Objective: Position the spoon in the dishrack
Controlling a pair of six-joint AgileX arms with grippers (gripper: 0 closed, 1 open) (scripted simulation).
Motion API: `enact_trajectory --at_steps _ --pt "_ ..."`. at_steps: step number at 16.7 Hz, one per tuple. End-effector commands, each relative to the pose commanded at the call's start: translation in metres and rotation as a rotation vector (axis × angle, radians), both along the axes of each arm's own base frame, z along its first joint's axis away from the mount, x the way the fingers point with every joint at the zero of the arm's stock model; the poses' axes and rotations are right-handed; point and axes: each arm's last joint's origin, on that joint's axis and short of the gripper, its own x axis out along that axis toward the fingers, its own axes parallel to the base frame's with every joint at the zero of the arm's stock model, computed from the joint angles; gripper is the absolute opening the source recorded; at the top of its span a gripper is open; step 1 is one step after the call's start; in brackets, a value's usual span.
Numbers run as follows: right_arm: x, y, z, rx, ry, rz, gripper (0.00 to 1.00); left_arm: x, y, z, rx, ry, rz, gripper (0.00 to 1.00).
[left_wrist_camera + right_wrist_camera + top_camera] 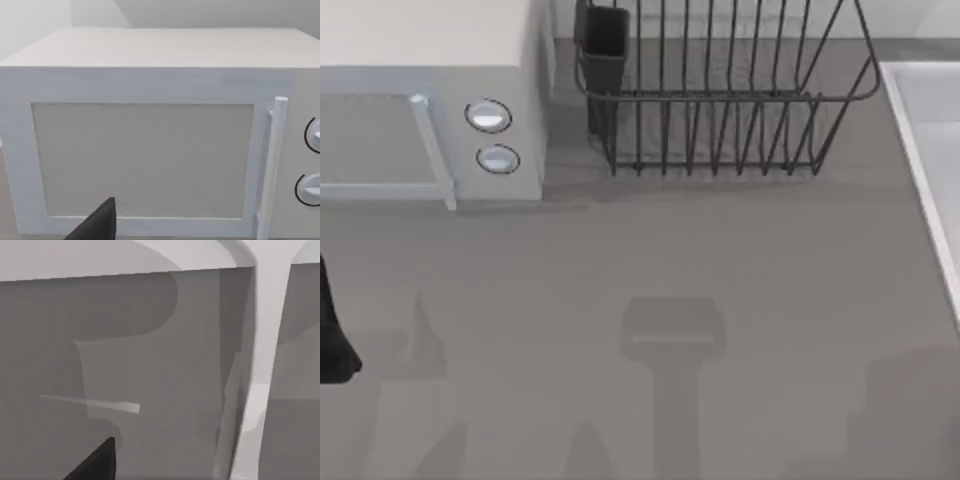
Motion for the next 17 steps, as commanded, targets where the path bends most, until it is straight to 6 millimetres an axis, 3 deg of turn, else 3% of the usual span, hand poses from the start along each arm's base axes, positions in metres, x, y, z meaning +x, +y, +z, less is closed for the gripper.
enact_trajectory --at_steps 4,9,17 --pt "-0.003 0.001 -0.034 0.002 0.006 0.000 1.00 0.000 0.000 0.000 0.000 0.000 0.000 1.00" --pt "-0.004 0.001 -0.039 0.002 0.008 0.000 1.00 0.000 0.000 0.000 0.000 0.000 0.000 1.00" --pt "-0.004 0.001 -0.039 0.002 0.008 0.000 0.40 0.000 0.000 0.000 0.000 0.000 0.000 1.00"
